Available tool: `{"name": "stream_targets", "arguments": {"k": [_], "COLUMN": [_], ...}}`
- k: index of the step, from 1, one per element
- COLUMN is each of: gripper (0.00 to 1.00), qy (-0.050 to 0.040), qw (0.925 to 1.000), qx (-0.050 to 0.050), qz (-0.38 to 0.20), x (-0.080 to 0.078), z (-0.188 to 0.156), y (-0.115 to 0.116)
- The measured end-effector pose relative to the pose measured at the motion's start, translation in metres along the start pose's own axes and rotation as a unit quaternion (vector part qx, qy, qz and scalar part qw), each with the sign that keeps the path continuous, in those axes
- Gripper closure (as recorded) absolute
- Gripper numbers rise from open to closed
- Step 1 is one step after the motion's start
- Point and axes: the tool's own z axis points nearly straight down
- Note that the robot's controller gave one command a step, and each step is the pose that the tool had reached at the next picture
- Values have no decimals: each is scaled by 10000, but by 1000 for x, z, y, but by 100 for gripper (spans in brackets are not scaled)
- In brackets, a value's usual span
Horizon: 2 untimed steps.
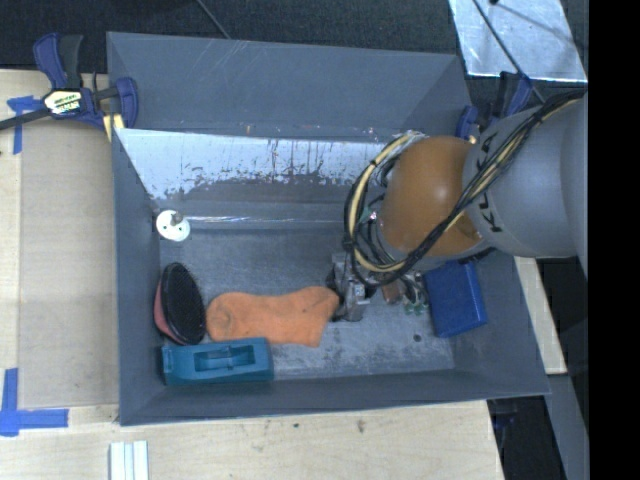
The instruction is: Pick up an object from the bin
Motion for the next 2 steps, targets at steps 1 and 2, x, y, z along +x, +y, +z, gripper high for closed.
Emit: {"name": "stream_targets", "arguments": {"k": [1, 2], "gripper": [100, 100], "qy": [104, 69], "qw": [9999, 9999], "qx": [-8, -6], "qz": [32, 119], "x": [1, -1], "z": [-32, -56], "y": [-1, 2]}}
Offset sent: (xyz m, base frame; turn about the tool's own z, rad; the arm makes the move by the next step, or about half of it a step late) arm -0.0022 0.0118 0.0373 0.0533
